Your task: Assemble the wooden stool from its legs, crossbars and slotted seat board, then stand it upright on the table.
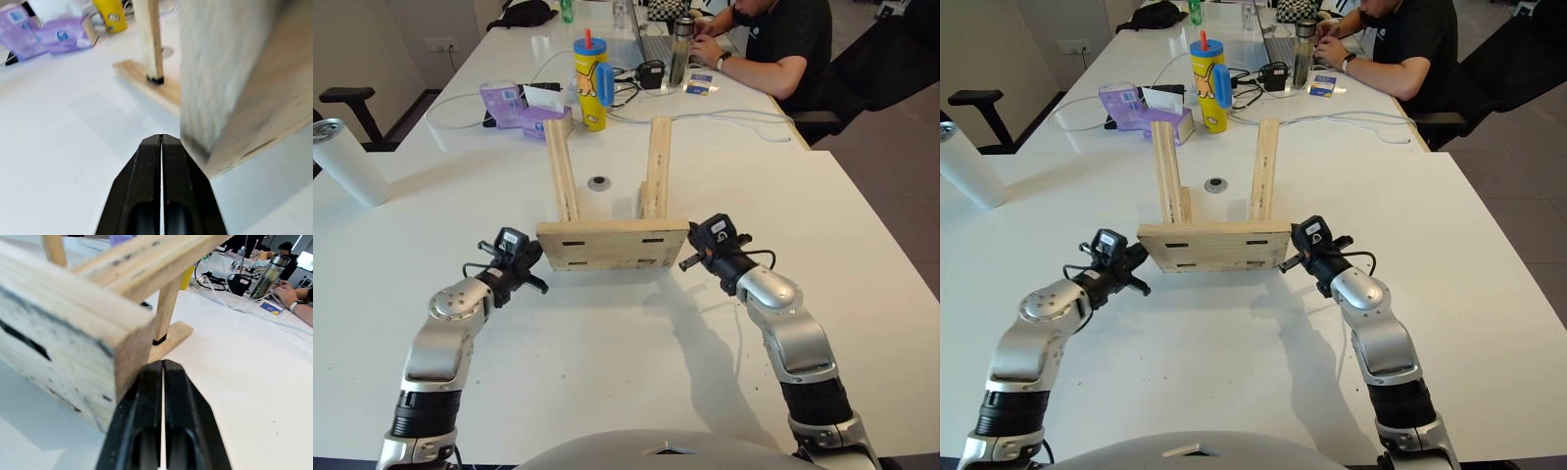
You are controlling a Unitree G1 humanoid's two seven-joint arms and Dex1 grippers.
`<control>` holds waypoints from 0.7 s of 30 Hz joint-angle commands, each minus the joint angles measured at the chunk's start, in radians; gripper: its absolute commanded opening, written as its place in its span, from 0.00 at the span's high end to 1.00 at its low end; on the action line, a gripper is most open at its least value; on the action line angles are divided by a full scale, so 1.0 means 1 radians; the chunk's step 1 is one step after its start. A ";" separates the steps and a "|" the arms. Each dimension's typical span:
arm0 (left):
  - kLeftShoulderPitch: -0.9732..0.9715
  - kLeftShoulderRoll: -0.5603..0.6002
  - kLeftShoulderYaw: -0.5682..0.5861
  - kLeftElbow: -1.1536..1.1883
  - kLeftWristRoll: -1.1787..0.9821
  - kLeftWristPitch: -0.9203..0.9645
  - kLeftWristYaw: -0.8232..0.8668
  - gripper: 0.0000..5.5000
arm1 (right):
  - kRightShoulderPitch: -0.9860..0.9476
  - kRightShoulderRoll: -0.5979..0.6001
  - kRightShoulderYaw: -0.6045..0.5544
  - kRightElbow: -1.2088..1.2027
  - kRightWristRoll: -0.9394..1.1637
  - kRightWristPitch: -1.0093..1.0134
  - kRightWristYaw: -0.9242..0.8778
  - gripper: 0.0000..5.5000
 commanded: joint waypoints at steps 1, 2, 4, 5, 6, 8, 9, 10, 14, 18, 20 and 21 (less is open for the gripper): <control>-0.065 0.031 -0.016 0.140 0.087 -0.129 0.051 1.00 | -0.018 -0.054 -0.001 0.142 -0.064 -0.040 -0.021 1.00; -0.083 0.036 -0.033 0.177 0.113 -0.165 0.059 1.00 | -0.026 -0.059 -0.001 0.175 -0.075 -0.051 -0.024 1.00; -0.114 0.031 -0.070 0.226 0.143 -0.221 0.054 1.00 | -0.040 -0.056 0.004 0.232 -0.084 -0.076 -0.027 1.00; -0.124 0.024 -0.084 0.238 0.149 -0.239 0.046 1.00 | -0.049 -0.050 0.008 0.255 -0.086 -0.089 -0.027 1.00; -0.131 0.017 -0.099 0.249 0.153 -0.258 0.036 1.00 | -0.058 -0.042 0.012 0.278 -0.089 -0.099 -0.029 1.00; -0.133 0.015 -0.135 0.273 0.169 -0.289 0.017 1.00 | -0.076 -0.025 0.029 0.314 -0.095 -0.113 -0.024 1.00; -0.128 0.013 -0.147 0.278 0.170 -0.295 0.005 1.00 | -0.086 -0.016 0.038 0.331 -0.097 -0.122 -0.021 1.00; -0.123 0.008 -0.155 0.279 0.167 -0.294 -0.002 1.00 | -0.097 -0.006 0.049 0.348 -0.102 -0.133 -0.020 1.00; -0.115 -0.026 -0.163 0.259 0.146 -0.259 -0.007 1.00 | -0.143 0.037 0.077 0.412 -0.108 -0.172 -0.026 1.00; -0.104 -0.072 -0.155 0.216 0.116 -0.208 0.001 1.00 | -0.150 0.060 0.083 0.420 -0.097 -0.213 -0.010 1.00; -0.106 -0.098 -0.151 0.178 0.086 -0.182 -0.010 1.00 | -0.143 0.062 0.080 0.410 -0.086 -0.237 0.005 1.00; -0.108 -0.108 -0.149 0.164 0.074 -0.172 -0.015 1.00 | -0.140 0.062 0.078 0.406 -0.080 -0.248 0.012 1.00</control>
